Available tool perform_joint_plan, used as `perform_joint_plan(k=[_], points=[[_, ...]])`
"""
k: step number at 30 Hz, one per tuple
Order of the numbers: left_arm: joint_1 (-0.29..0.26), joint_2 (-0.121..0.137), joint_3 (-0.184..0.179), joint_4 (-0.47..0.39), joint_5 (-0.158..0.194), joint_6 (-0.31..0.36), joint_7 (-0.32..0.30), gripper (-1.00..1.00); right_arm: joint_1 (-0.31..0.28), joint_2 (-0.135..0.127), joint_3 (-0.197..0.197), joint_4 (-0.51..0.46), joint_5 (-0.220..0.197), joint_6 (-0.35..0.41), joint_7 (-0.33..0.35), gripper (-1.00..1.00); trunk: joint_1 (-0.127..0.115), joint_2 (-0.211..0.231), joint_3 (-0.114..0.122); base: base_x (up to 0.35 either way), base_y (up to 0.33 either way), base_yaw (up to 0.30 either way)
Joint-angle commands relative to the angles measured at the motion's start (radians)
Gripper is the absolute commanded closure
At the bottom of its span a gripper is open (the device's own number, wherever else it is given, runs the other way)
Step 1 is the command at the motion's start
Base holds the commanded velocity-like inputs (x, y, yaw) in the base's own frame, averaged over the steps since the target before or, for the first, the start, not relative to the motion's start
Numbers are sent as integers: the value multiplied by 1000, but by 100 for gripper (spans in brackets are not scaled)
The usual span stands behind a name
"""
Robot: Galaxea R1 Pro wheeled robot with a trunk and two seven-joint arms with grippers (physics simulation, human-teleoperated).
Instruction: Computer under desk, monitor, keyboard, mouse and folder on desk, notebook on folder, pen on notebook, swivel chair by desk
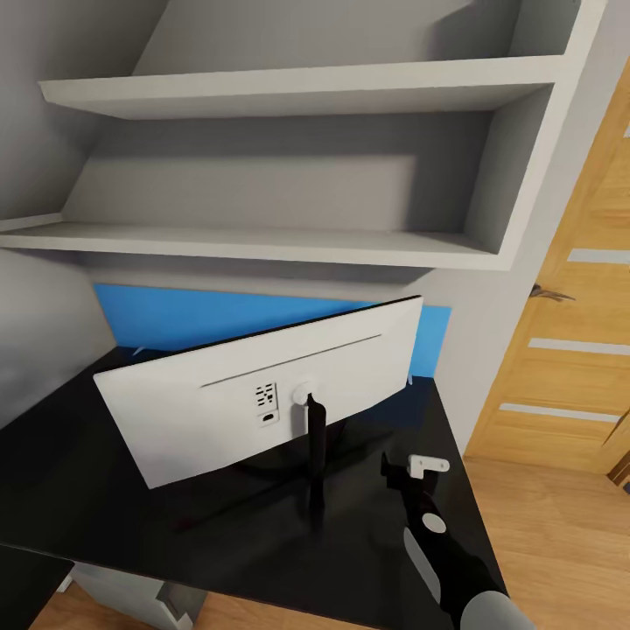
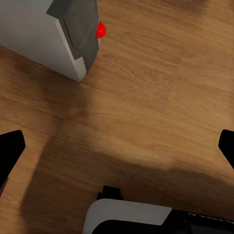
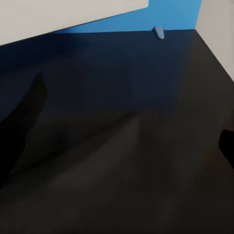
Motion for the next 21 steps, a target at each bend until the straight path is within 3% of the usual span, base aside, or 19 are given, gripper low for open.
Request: perform_joint_plan(k=[1, 21], points=[[0, 0, -3, 0, 11, -1, -7, -100, -1, -1, 7, 1, -10, -4, -6, -100, 0, -1, -1, 0, 0, 0], [0, -1, -3, 0, 11, -1, -7, -100, -1, 9, 8, 33, -8, -6, 3, -100, 0, -1, 18, 0, 0, -143]])
